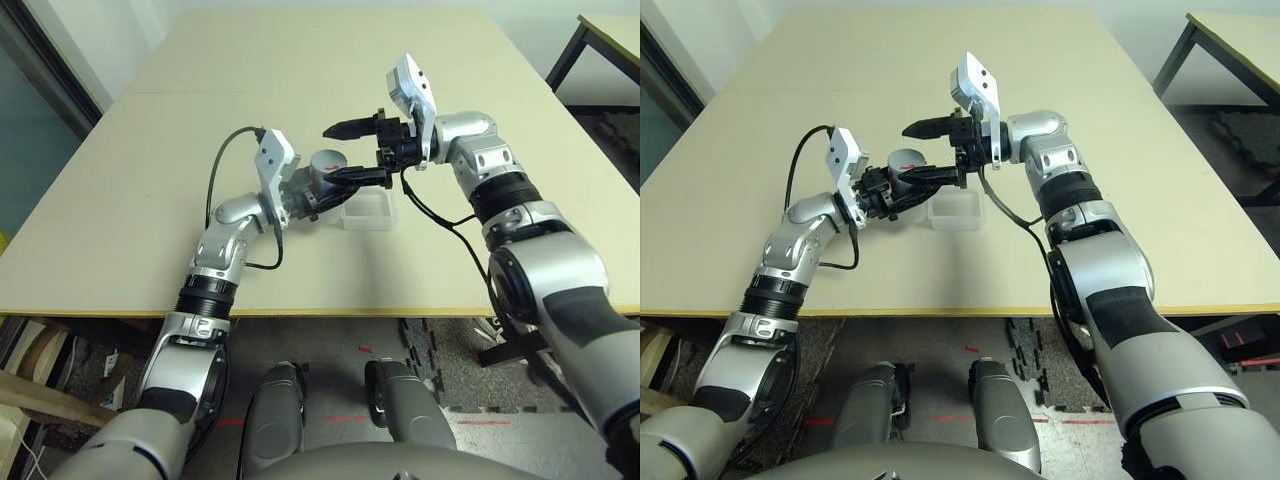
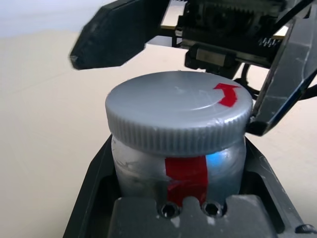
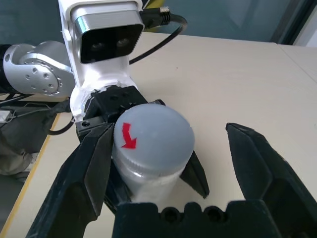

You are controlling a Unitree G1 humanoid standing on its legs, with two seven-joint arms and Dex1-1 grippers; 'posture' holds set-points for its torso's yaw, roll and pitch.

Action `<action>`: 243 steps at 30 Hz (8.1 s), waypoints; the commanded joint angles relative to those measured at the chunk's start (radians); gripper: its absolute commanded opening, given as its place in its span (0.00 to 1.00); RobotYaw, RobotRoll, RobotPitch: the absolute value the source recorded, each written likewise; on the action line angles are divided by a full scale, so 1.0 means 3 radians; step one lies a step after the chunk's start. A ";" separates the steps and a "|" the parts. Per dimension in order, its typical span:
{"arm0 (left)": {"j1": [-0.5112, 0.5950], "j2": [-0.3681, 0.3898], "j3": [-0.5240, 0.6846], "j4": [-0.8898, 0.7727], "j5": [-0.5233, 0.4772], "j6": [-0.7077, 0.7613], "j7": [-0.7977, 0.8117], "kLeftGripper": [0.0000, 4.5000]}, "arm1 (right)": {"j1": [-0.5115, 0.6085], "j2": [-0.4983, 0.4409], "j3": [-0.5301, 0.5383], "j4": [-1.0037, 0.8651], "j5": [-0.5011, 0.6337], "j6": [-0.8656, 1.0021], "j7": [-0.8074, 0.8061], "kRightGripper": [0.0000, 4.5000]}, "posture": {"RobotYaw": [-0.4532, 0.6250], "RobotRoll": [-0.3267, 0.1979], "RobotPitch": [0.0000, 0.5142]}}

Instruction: Pour the medicine from the bottle into the box.

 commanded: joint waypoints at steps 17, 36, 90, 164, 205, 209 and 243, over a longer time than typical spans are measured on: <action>-0.0111 -0.0037 -0.0003 0.0095 0.0032 -0.0140 0.0050 0.59 | -0.0016 0.0145 -0.0235 -0.0084 0.0085 0.0297 0.0025 1.00 | 0.32 0.62 0.17; -0.0106 -0.0045 -0.0019 0.0047 0.0007 -0.0178 0.0050 0.59 | -0.0038 0.0267 -0.0240 -0.0042 0.0022 0.0224 -0.0289 1.00 | 0.33 0.62 0.17; -0.0166 -0.0084 -0.0007 0.0204 0.0029 -0.0239 0.0069 0.59 | -0.0031 0.0145 -0.0281 -0.0112 0.0005 0.0340 -0.0037 1.00 | 0.32 0.62 0.17; -0.0111 -0.0087 -0.0010 0.0169 0.0017 -0.0215 0.0067 0.59 | 0.0072 -0.0132 -0.0336 -0.0157 0.0004 0.0481 0.0319 1.00 | 0.32 0.62 0.18; -0.0289 0.0000 0.0289 0.0579 0.0038 -0.0285 0.0339 0.59 | 0.0024 -0.0292 -0.0765 -0.0160 0.0234 0.0980 -0.0940 0.57 | 0.34 0.62 0.27; -0.0331 0.0036 0.0311 0.0657 0.0050 -0.0301 0.0393 0.59 | 0.0129 -0.0538 -0.0773 -0.0233 0.0175 0.1088 -0.1231 0.57 | 0.34 0.62 0.28; -0.0542 0.0079 0.0371 0.1080 0.0169 -0.0545 0.0477 0.59 | 0.1110 -0.1173 -0.0284 -0.0942 -0.0524 0.1462 -0.2163 0.57 | 0.33 0.62 0.28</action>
